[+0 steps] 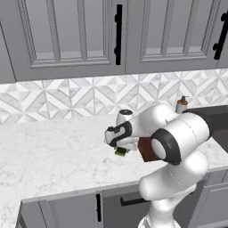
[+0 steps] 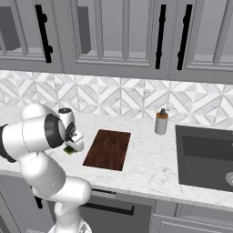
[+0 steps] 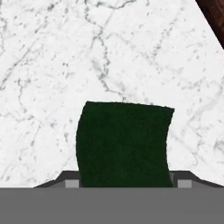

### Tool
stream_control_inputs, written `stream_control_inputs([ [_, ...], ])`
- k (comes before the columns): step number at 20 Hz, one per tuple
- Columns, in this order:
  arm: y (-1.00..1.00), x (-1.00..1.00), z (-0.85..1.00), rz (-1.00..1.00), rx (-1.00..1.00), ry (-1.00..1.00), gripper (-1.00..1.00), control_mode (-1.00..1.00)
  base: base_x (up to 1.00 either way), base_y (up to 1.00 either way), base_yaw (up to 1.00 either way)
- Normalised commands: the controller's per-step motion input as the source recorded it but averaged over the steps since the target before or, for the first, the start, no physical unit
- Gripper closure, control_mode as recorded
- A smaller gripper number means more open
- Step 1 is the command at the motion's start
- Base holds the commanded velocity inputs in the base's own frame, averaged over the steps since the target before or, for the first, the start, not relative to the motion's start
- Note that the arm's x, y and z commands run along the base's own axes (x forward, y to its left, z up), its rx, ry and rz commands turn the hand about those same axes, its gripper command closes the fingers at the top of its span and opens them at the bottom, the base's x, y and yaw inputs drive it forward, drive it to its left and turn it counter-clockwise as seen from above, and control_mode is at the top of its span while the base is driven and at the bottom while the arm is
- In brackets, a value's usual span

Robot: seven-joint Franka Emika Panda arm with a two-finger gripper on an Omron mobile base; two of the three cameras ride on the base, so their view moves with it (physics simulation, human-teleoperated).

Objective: Pick up the sponge from the counter and clean the cutting board by briefly scrubbing or pressing down on the cutting board. Once finished, release the sponge.

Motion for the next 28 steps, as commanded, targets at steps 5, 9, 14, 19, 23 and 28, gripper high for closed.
stream_control_inputs([
  [5, 0.0, -0.4, 0.09, 0.0, 0.0, -0.07, 1.0, -1.0, 0.0, 0.0, 0.0],
  [9, -0.13, -0.75, 0.44, 0.0, 0.03, -0.08, 1.0, -1.0, 0.0, 0.0, 0.0],
  [14, -0.37, -0.38, 0.4, 0.0, 0.05, 0.0, 1.0, -1.0, 0.0, 0.0, 0.0],
  [19, -0.44, -0.02, 0.09, -0.04, 0.06, 0.0, 1.0, -1.0, 0.0, 0.0, 0.0],
  [23, -0.25, 0.0, 0.0, -0.06, 0.01, 0.02, 1.0, -1.0, 0.0, 0.0, 0.0],
  [28, -0.4, 0.02, 0.0, -0.05, 0.0, 0.19, 1.0, -1.0, 0.0, 0.0, 0.0],
])
